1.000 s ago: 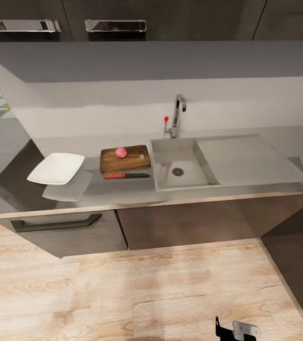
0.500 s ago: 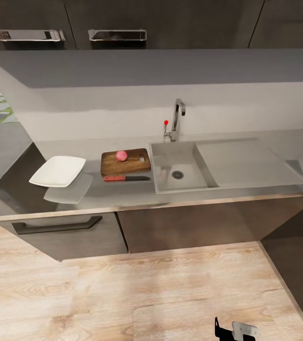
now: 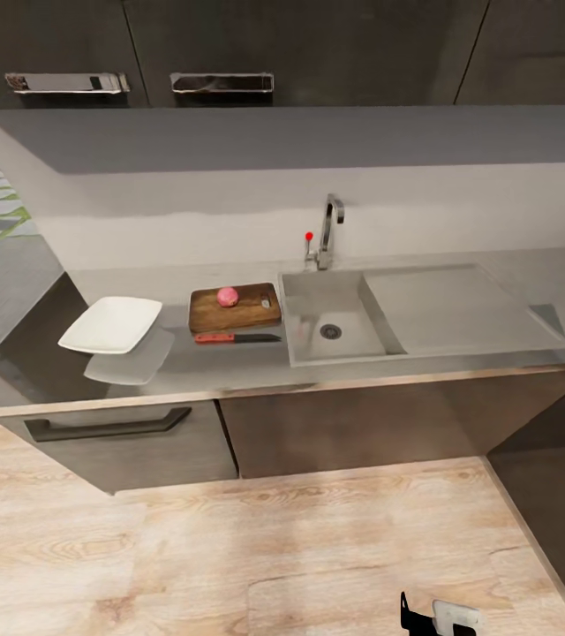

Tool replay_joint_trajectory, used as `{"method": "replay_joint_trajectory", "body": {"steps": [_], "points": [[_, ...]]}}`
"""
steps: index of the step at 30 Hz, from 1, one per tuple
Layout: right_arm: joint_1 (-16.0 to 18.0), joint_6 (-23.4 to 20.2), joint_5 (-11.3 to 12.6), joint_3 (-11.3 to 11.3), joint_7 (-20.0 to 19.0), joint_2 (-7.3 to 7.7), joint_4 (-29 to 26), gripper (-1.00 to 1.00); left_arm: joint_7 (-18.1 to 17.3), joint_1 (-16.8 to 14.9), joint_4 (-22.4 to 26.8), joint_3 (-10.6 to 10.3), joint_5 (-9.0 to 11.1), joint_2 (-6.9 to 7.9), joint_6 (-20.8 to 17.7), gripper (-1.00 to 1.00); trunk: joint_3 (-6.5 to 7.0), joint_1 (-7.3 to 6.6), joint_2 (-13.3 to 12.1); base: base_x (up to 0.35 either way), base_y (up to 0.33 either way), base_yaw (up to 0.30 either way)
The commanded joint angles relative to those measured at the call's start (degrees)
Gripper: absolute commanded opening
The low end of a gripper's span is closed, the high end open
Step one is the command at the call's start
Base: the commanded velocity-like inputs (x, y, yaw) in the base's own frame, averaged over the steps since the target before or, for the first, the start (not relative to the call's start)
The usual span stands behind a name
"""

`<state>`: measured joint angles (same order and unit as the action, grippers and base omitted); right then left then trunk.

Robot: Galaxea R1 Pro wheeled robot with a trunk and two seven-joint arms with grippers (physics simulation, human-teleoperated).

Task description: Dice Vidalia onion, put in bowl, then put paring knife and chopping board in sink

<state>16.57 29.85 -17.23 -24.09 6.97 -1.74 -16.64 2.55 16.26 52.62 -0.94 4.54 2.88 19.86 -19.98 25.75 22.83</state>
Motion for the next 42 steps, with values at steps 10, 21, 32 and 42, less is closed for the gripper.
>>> {"method": "replay_joint_trajectory", "body": {"steps": [10, 21, 32, 42], "points": [[0.04, 0.05, -0.61, -0.25, 0.33, -0.04, 0.63, 1.0, 0.09, 0.0, -0.06, -0.12, 0.46, 0.03, 0.09, 1.0, 0.84, 0.04, 0.09, 0.0, 0.0, 0.0], [0.04, 0.05, -0.61, -0.25, 0.33, -0.11, 0.73, 1.0, 0.09, 0.0, -0.51, -0.12, 0.46, 0.03, 0.09, 1.0, 1.85, 0.04, 0.09, 0.0, 0.065, 0.0], [0.04, 0.11, -0.64, -0.21, 0.33, -0.11, 0.72, 1.0, 0.09, 0.0, -0.9, -0.12, 0.46, 0.03, 0.09, 1.0, 2.86, 0.04, 0.09, 0.0, 0.297, 0.0], [0.04, 0.12, -0.68, -0.21, 0.33, -0.09, 0.72, 1.0, 0.09, 0.0, -1.28, -0.12, 0.46, 0.03, 0.16, 1.0, 3.78, 0.04, 0.09, 0.0, 0.075, 0.0]]}}
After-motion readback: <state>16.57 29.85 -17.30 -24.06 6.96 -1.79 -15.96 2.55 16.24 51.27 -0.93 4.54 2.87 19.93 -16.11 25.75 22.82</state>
